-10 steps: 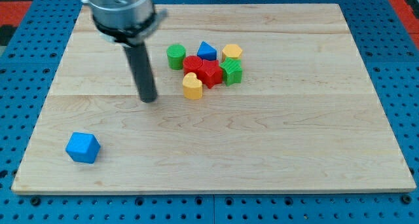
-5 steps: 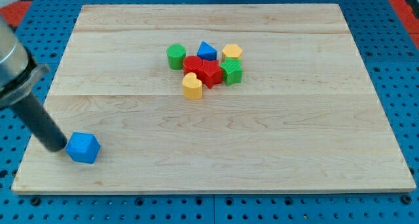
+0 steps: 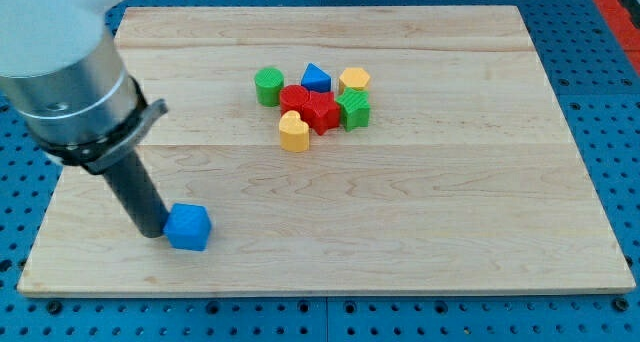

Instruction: Push the blue cube into the group of blocks

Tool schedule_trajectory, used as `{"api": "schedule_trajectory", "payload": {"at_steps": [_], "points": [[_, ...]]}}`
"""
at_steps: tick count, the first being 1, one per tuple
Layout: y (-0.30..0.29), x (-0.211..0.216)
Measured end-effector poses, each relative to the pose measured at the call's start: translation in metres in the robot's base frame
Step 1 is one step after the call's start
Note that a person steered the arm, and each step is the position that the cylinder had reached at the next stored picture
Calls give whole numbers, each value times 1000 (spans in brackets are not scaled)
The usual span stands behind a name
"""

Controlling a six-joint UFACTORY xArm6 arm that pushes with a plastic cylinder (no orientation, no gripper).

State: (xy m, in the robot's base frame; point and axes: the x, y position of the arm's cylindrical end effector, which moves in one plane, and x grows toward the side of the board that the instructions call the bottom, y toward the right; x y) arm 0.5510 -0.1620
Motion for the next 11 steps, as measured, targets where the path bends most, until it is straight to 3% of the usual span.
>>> {"api": "schedule_trajectory", "payload": {"at_steps": [2, 5, 7, 8, 9, 11], "points": [[71, 27], [185, 9], [187, -31], [231, -30], [241, -44], [195, -41]]}}
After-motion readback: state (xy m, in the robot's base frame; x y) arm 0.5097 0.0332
